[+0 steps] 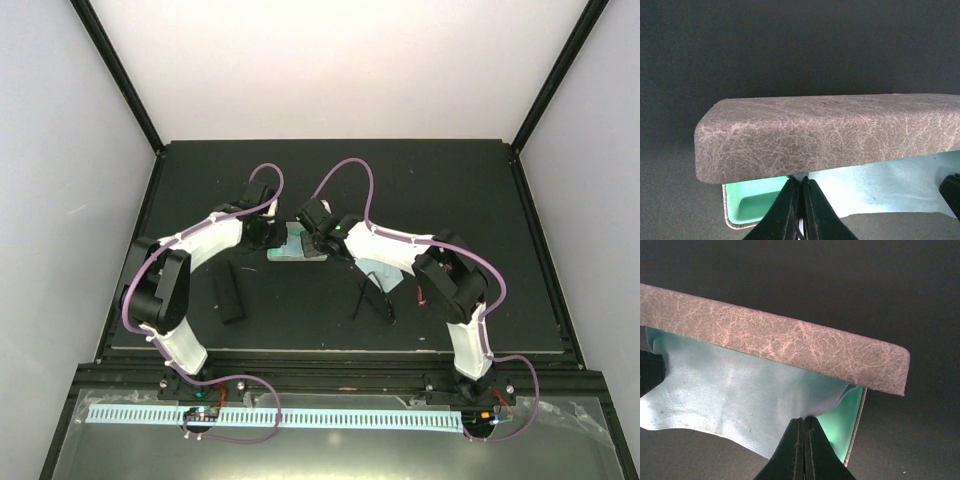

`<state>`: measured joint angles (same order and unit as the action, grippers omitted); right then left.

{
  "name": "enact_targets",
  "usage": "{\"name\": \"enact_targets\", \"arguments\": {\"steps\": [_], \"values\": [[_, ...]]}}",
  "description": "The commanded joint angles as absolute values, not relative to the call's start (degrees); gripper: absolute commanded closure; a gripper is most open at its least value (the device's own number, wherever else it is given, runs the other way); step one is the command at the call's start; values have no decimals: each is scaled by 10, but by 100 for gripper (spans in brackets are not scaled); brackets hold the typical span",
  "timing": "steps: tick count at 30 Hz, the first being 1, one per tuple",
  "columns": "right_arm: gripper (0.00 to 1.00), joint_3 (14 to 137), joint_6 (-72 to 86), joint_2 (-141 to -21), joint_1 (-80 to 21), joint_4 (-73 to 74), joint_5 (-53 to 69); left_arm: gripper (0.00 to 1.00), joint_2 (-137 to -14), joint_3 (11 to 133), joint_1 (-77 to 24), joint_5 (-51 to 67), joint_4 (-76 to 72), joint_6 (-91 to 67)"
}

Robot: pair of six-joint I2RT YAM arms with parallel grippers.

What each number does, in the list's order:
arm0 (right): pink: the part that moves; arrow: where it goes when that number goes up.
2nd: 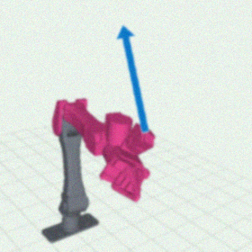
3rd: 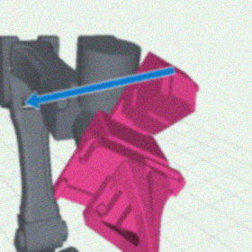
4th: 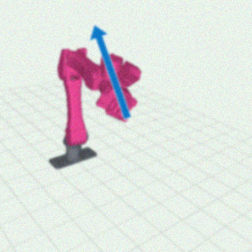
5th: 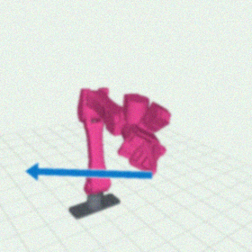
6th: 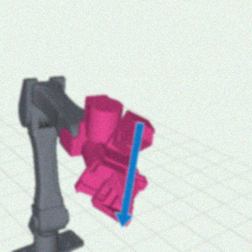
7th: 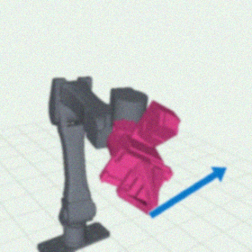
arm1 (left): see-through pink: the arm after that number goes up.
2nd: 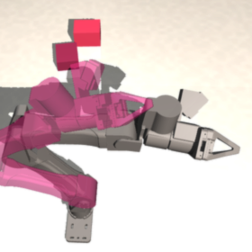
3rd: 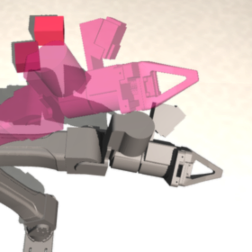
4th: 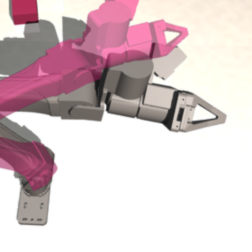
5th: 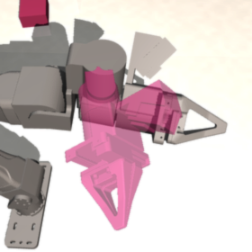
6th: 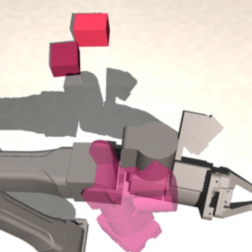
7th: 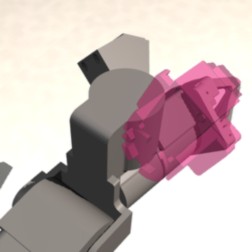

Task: Organize the sunglasses
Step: Place the glasses cleaning cloth in the sunglasses case.

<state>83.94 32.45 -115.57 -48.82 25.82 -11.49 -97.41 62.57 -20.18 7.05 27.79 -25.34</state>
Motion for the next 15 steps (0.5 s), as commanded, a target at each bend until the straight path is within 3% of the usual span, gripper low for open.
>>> {"name": "enact_targets", "arguments": {"steps": [1,15], "values": [[99,851,325,-1176,-486,253,-110,98,-981,646,-195,62,283,-243],[98,852,330,-1196,-486,258,-116,98,-1002,641,-193,58,279,-244]]}}
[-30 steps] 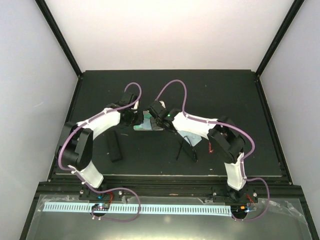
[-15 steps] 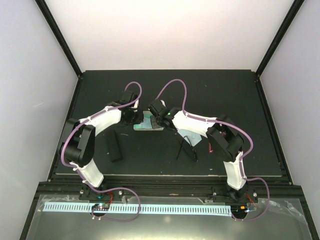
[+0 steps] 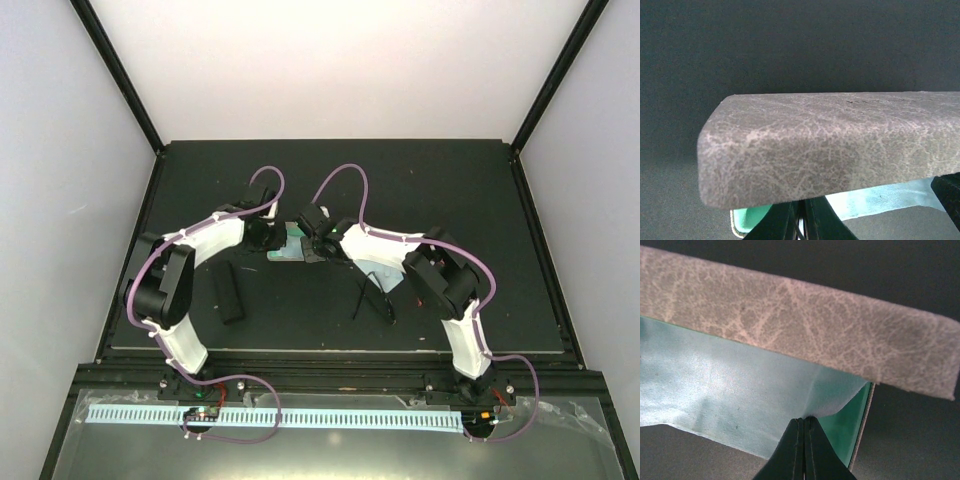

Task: Organize the sunglasses
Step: Place the glasses cleaning cloth in the sunglasses case.

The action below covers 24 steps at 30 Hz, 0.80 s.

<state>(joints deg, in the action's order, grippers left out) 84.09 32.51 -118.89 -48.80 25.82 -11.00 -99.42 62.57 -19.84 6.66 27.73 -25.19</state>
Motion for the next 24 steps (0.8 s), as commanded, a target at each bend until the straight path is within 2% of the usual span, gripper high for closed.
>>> {"name": "enact_targets", "arguments": {"steps": [1,6,11,24], "values": [[97,852,330,-1196,-487,260,-119,98,-1002,640,-193,56,279,-245],[80,853,331,-1191,-487,275,-147,99,-1003,640,-192,52,279,-245],[73,845,317,-1163,-486,277,-170,98,-1008,640,-192,52,279,-244],[80,858,296,-1193,-486,248,-96,99,-1010,632,-191,41,279,-248]]}}
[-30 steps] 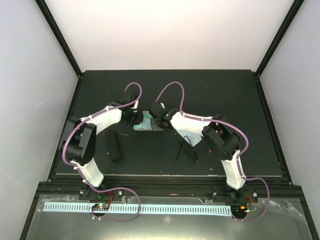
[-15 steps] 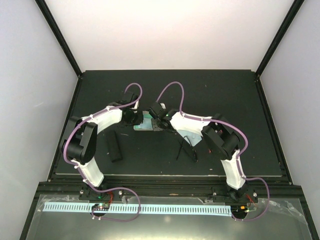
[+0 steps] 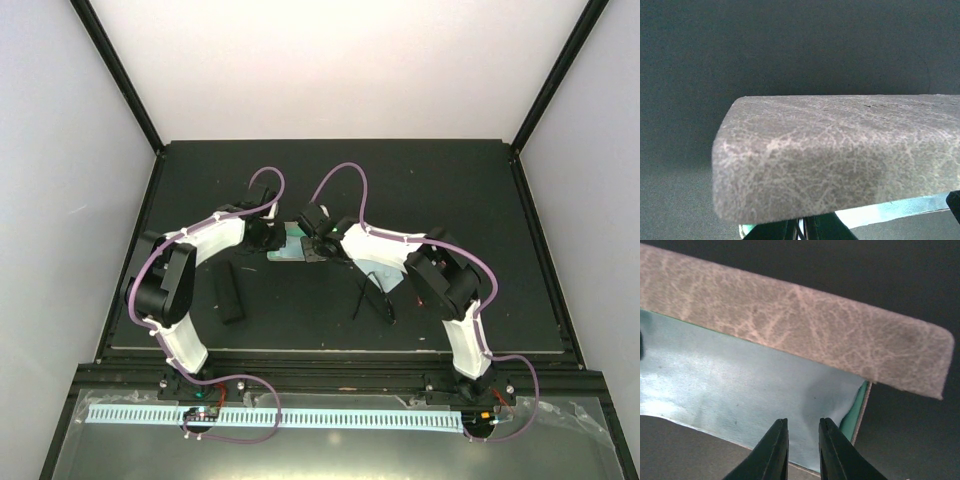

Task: Organize the sunglasses
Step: Place the glasses cleaning cloth in the sunglasses case.

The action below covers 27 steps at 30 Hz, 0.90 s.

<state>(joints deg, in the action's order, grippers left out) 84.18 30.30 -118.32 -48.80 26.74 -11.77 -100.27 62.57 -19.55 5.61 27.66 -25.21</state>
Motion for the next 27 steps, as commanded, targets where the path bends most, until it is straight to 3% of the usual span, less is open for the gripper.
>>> {"name": "enact_targets", "arguments": {"steps": [1,16,27], "values": [[80,860,296,-1196,-486,247,-94,99,-1009,632,-192,38,281,-249],[81,872,308,-1228,-486,242,-113,98,-1017,629,-190,31,283,-253],[81,867,310,-1209,-487,239,-117,76,-940,613,-191,23,284,-269]]}}
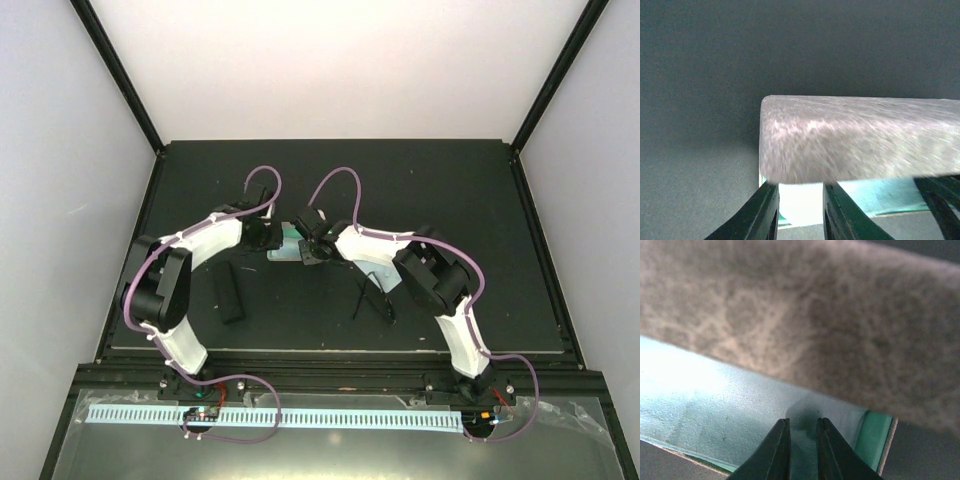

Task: Organize the sunglasses
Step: Place the glasses cleaning cloth in the sunglasses case.

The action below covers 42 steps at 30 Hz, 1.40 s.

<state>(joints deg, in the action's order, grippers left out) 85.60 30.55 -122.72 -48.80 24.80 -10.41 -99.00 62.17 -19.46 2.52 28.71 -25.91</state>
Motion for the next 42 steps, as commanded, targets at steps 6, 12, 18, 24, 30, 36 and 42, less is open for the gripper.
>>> {"name": "enact_targets", "arguments": {"steps": [6,12,18,24,30,36,42], "values": [[81,852,311,-1191,-487,219,-108,90,-928,566,-192,76,209,-282],[84,848,313,-1197,-486,208,-102,94,-959,532,-195,108,123,-311],[86,838,317,-1200,-487,187,-112,94,-980,515,-199,64,80,-325],[86,828,324,-1216,-486,177,-125,94,-995,499,-201,9,79,-332],[87,809,345,-1222,-486,165,-167,94,-1005,494,-201,-25,98,-341],[88,801,369,-1214,-486,173,-239,94,-993,491,-201,-38,111,-348],[87,799,364,-1185,-487,189,-244,95,-968,487,-201,18,72,-323]]}}
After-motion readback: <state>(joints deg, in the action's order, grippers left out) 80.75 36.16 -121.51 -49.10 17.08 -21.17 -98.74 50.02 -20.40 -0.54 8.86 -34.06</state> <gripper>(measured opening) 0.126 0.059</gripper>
